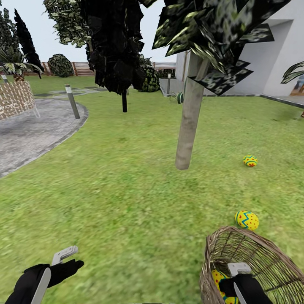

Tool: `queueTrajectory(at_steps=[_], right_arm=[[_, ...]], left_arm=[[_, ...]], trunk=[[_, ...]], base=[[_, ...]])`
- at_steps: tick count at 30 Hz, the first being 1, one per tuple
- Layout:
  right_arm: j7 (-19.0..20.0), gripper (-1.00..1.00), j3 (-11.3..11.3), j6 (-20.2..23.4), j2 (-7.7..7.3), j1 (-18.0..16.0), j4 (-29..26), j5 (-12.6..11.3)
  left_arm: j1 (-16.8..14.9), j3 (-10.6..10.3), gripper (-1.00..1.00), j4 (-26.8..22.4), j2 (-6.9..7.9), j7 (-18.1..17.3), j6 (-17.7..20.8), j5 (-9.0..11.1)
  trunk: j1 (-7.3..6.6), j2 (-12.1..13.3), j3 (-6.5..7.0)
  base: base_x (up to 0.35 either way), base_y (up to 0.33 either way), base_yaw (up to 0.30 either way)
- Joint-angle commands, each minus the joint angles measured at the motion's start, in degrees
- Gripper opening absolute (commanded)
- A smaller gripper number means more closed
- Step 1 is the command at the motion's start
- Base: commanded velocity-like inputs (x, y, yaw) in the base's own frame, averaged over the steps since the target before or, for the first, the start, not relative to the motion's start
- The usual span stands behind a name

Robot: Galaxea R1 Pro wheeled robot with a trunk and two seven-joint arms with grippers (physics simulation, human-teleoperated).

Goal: Take the three Easter eggs out of the wicker basket on the lawn in the garden, then place them on the lawn next to a single tree (choose any tree) so that all three eggs are next to the same tree and none are left in the basket.

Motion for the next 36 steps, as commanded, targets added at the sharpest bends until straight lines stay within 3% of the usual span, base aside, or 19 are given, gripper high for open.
queueTrajectory(at_steps=[1, 13, 30, 36], right_arm=[[0.0, 1.0, 0.0, 0.3, 0.01, 0.0, -0.1, 0.2], [0.0, 1.0, 0.0, 0.3, -0.09, 0.0, -0.1, 0.2], [0.1, 1.0, 0.1, 0.3, 0.06, 0.0, -0.1, 0.2], [0.1, 1.0, 1.8, 0.2, 0.03, 0.0, -0.1, 0.2]], left_arm=[[0.0, 0.0, 1.0, 0.9, -0.06, -0.3, 0.3, -0.2], [0.0, 0.2, 1.0, 1.5, -0.35, -0.3, -1.7, -0.1], [0.0, 0.2, 1.0, 1.4, -0.35, -0.2, -1.6, -0.1], [0.0, 0.2, 1.0, 1.3, -0.32, -0.3, -1.7, -0.1]], trunk=[[0.01, 0.0, -0.05], [0.01, 0.0, -0.05], [0.45, -0.2, -3.82], [0.6, -0.3, -5.15]], base=[[0.281, 0.0, 0.0], [0.112, 0.0, 0.0], [0.0, 0.0, 0.0], [0.0, 0.0, 0.0]])
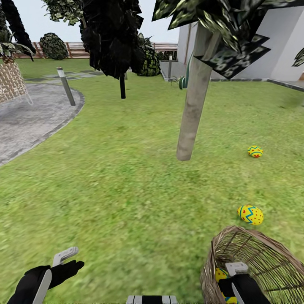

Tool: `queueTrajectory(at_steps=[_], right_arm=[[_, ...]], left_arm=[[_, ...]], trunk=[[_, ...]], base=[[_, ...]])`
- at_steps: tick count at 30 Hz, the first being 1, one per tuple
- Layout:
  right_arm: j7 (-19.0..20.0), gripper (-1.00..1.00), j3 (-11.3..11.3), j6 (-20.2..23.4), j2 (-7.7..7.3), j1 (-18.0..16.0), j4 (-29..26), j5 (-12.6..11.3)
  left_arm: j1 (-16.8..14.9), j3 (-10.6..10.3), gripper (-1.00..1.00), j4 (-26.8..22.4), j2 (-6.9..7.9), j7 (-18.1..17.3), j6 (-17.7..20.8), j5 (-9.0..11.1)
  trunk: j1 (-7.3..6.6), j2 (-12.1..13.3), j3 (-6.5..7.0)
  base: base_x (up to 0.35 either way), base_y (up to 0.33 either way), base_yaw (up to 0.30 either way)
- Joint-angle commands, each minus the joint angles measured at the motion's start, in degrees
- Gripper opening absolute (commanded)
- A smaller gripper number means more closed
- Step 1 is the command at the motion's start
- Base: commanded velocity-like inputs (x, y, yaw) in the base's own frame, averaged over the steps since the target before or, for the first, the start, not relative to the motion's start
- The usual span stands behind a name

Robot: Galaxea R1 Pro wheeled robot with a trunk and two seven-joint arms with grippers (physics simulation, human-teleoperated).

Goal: Take the three Easter eggs out of the wicker basket on the lawn in the garden, then place them on the lawn next to a single tree (choose any tree) so that all three eggs are next to the same tree and none are left in the basket.

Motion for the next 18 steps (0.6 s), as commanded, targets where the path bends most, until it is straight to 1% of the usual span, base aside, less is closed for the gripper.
queueTrajectory(at_steps=[1, 4, 15, 18], right_arm=[[0.0, 1.0, 0.1, 0.3, 0.0, 0.0, -0.1, 0.2], [0.0, 1.0, 0.2, 0.2, 0.06, 0.0, -0.2, 0.2], [0.0, 1.0, 0.3, 0.2, 0.08, 0.0, -0.1, 0.2], [0.0, 1.0, 0.3, 0.2, 0.08, 0.0, -0.1, 0.2]], left_arm=[[0.0, 0.2, 1.0, -0.1, 0.01, -0.3, 0.3, -0.1], [0.0, 0.3, 1.0, -0.2, -0.01, -0.3, 0.2, -0.1], [0.0, 0.1, 1.0, -0.1, -0.05, -0.5, 0.2, 0.1], [0.0, 0.1, 1.0, 0.0, -0.05, -0.4, 0.2, 0.1]], trunk=[[0.01, 0.0, -0.27], [0.09, -0.1, -0.94], [0.09, -0.1, -0.94], [0.09, -0.1, -0.94]], base=[[0.0, 0.0, 0.0], [0.0, 0.0, 0.0], [0.0, 0.0, 0.0], [0.171, 0.0, 0.0]])
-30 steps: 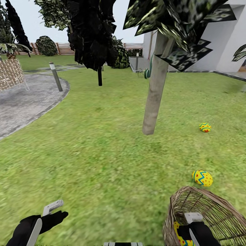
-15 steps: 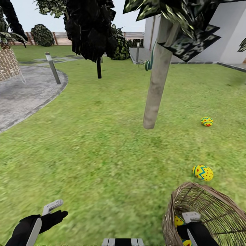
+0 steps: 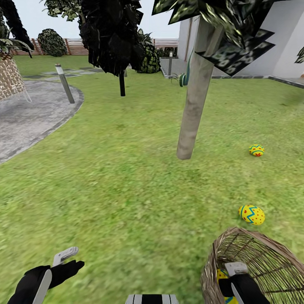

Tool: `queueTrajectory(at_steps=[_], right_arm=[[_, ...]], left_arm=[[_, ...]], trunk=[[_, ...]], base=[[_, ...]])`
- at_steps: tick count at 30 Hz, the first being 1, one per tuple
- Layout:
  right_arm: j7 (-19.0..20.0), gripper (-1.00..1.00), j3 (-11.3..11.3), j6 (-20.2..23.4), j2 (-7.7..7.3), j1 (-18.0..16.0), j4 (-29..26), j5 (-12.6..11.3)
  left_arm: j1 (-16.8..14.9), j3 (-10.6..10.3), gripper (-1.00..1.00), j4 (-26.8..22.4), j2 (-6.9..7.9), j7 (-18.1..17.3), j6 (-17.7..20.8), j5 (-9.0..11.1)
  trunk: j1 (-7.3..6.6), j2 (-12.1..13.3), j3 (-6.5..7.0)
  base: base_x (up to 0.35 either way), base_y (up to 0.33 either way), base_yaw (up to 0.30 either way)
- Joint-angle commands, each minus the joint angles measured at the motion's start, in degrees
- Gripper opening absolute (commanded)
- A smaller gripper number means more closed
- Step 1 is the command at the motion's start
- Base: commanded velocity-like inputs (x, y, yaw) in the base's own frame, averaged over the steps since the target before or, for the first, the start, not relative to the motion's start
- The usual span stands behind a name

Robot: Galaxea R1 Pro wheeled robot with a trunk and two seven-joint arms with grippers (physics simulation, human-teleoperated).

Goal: Take the three Easter eggs out of the wicker basket on the lawn in the garden, then place them on the lawn next to a single tree (choose any tree) so that all three eggs are next to the same tree and none are left in the basket.

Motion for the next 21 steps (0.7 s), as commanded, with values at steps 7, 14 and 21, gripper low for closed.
queueTrajectory(at_steps=[7, 14, 21], right_arm=[[0.0, 1.0, 0.1, 0.3, -0.01, 0.0, -0.1, 0.2], [0.0, 1.0, 0.1, 0.3, 0.07, 0.0, -0.1, 0.2], [0.0, 1.0, 0.0, 0.4, 0.08, 0.0, -0.2, 0.2]], left_arm=[[0.0, 0.1, 1.0, 0.0, -0.02, -0.3, 0.3, -0.1], [0.0, 0.1, 1.0, 0.0, -0.1, -0.3, 0.2, -0.1], [0.0, 0.3, 1.0, -0.4, 0.01, -0.2, 0.3, -0.1]], trunk=[[0.02, 0.0, -0.05], [0.07, 0.0, -0.49], [0.25, -0.1, -2.04]], base=[[0.085, 0.0, 0.0], [0.002, 0.0, 0.0], [0.0, 0.0, 0.0]])
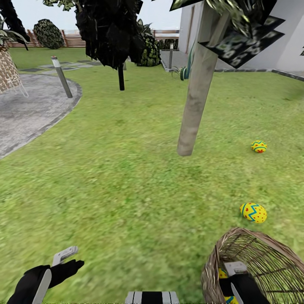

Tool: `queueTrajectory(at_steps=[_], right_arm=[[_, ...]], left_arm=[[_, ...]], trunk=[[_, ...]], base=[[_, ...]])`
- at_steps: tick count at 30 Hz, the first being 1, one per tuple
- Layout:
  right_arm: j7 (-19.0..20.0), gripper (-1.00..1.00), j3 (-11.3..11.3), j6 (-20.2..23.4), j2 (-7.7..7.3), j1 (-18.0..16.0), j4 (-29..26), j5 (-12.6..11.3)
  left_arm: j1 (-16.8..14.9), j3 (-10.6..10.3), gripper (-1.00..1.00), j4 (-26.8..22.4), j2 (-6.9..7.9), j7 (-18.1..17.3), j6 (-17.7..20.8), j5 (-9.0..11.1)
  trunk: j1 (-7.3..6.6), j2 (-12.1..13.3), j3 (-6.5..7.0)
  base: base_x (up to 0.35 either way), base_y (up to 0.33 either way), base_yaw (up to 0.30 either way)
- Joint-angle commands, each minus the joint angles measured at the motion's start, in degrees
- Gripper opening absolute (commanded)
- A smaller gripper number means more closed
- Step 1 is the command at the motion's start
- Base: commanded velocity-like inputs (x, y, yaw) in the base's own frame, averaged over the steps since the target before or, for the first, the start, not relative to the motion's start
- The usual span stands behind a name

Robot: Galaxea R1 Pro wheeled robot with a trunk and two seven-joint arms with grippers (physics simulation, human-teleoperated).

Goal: Take the three Easter eggs out of the wicker basket on the lawn in the garden, then place them on the lawn next to a single tree (choose any tree) so that all three eggs are next to the same tree and none are left in the basket.

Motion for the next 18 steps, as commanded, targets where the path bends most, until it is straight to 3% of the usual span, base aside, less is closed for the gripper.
queueTrajectory(at_steps=[1, 6, 18], right_arm=[[0.0, 1.0, 0.2, 0.3, 0.02, 0.0, -0.1, 0.2], [0.0, 1.0, 2.2, 0.3, -0.09, 0.0, -0.4, 0.2], [0.0, 1.0, 2.5, 0.3, 0.04, 0.0, -0.4, 0.2]], left_arm=[[0.0, 0.2, 1.0, -0.1, 0.01, -0.3, 0.3, -0.1], [0.0, 0.1, 1.0, -0.3, 0.05, -0.4, 0.3, -0.1], [0.0, 0.4, 1.0, -1.8, 0.14, -0.3, 0.3, -0.1]], trunk=[[0.01, 0.0, -0.27], [0.14, -0.1, -1.38], [0.35, -0.2, -3.15]], base=[[0.0, 0.0, 0.0], [0.0, 0.0, 0.0], [0.0, 0.0, 0.0]])
